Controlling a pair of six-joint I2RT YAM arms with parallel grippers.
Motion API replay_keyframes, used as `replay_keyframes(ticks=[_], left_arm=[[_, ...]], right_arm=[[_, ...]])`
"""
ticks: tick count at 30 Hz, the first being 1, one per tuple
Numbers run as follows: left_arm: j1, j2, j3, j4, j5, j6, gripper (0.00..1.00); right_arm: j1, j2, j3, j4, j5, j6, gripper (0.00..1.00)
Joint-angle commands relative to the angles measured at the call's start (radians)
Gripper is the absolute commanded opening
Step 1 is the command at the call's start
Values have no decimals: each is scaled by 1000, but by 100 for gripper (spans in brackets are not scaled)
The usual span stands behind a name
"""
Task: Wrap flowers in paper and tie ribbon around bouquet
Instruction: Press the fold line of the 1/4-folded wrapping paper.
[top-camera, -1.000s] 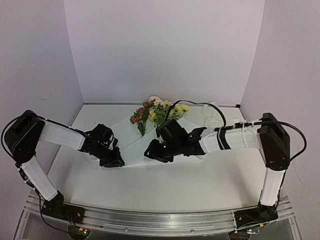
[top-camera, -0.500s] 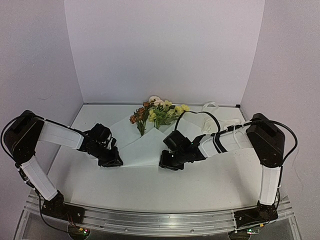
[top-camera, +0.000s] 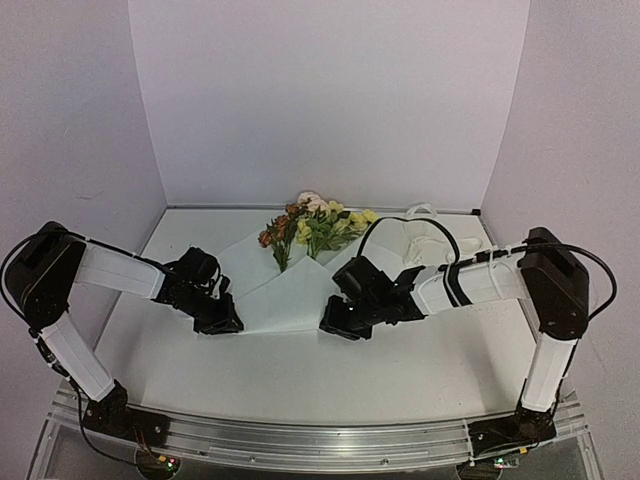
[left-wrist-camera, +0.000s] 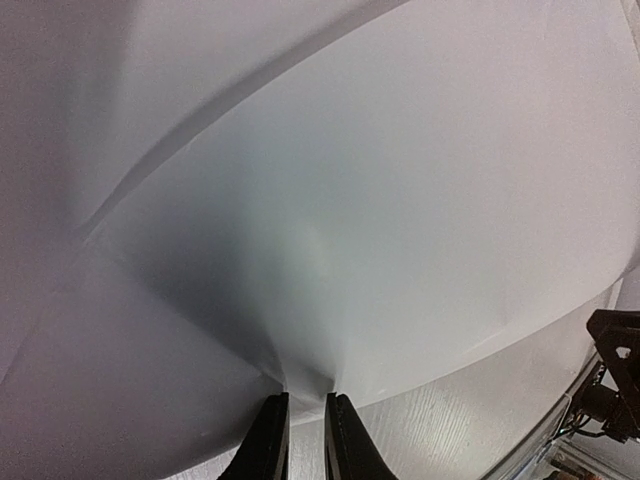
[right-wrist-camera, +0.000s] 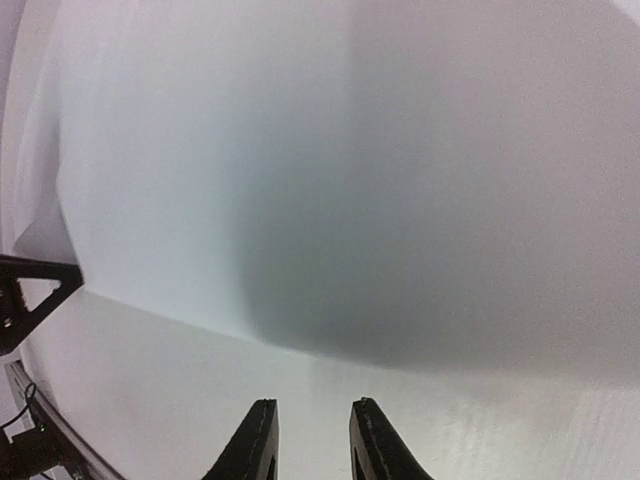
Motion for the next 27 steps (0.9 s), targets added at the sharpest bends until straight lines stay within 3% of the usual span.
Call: replay_keyframes(ticks=[1, 10, 20, 27], left_arm=[[7, -20, -10, -81, -20, 25, 15], [7, -27, 1, -96, -20, 30, 15], [8, -32, 2, -105, -22, 33, 16], [5, -80, 37, -116, 6, 46, 29]], right_arm=[[16, 8, 115, 5, 2, 3, 27], [-41, 129, 165, 13, -5, -2, 27], [-84, 87, 10, 77, 34, -1, 27], [-89, 95, 19, 75, 30, -7, 27]])
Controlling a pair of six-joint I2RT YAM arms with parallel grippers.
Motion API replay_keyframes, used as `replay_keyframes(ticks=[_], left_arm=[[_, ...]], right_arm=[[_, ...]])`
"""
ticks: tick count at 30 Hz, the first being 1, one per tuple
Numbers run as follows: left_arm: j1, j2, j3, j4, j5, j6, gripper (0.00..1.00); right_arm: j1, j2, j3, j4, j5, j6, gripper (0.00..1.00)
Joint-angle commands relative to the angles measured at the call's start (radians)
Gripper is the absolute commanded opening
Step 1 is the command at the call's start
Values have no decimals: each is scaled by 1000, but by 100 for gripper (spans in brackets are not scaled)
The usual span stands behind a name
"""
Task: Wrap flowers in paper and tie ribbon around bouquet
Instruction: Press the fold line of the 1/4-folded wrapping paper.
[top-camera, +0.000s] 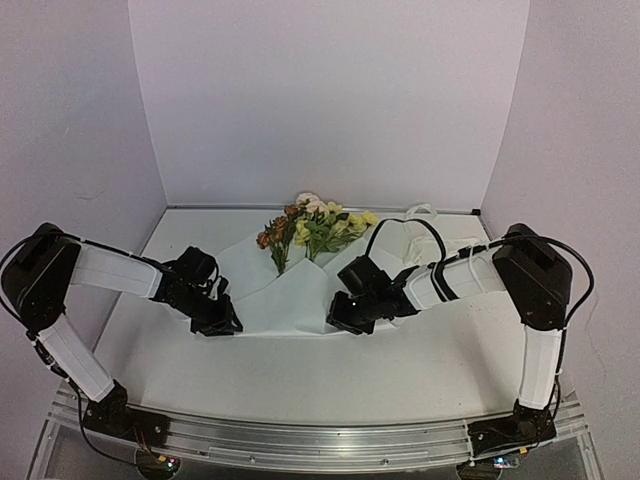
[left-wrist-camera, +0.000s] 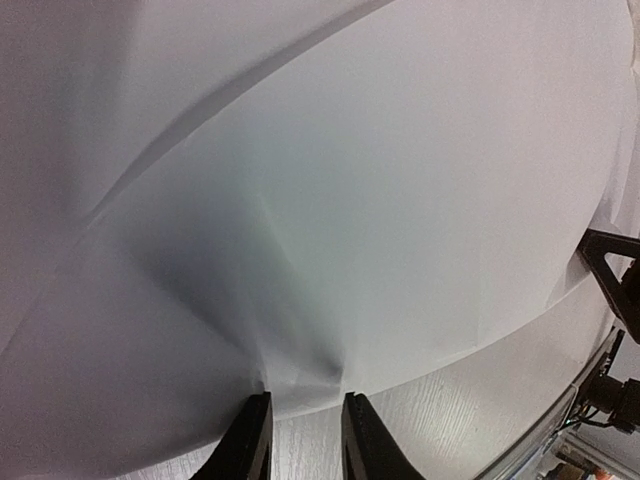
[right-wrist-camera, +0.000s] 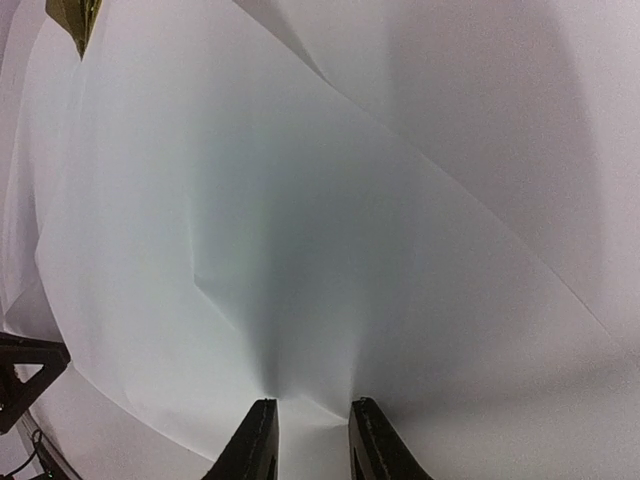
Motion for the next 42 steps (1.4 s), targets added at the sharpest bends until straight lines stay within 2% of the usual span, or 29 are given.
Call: replay_keyframes(ticks=[1, 4, 7, 12, 16, 23, 26, 35, 42], left_arm=[[-1, -74, 48, -64, 15, 26, 32], [-59, -114, 102, -79, 13, 31, 41], [-125, -100, 150, -43, 40, 6, 42], [-190, -5, 160, 55, 101, -26, 32], [-194, 79, 131, 156, 146, -45, 29], [-192, 124, 106, 221, 74, -98, 26], [-191, 129, 96, 217, 40, -119, 24], [-177, 142, 72, 226, 38, -171, 21], [-165, 142, 66, 243, 64, -195, 21]], right_arm=[[-6, -16, -2, -6, 24, -6, 27], [-6, -14, 7, -13, 23, -2, 27], [-5, -13, 13, -25, 25, 2, 27], [-4, -15, 27, -42, 27, 9, 27], [-1, -16, 51, -66, 29, 0, 27], [12, -35, 74, -102, 45, -25, 28], [28, -51, 91, -141, 66, -57, 32], [110, -98, 186, -254, 176, -236, 52], [166, -49, 258, -327, 211, -397, 54]])
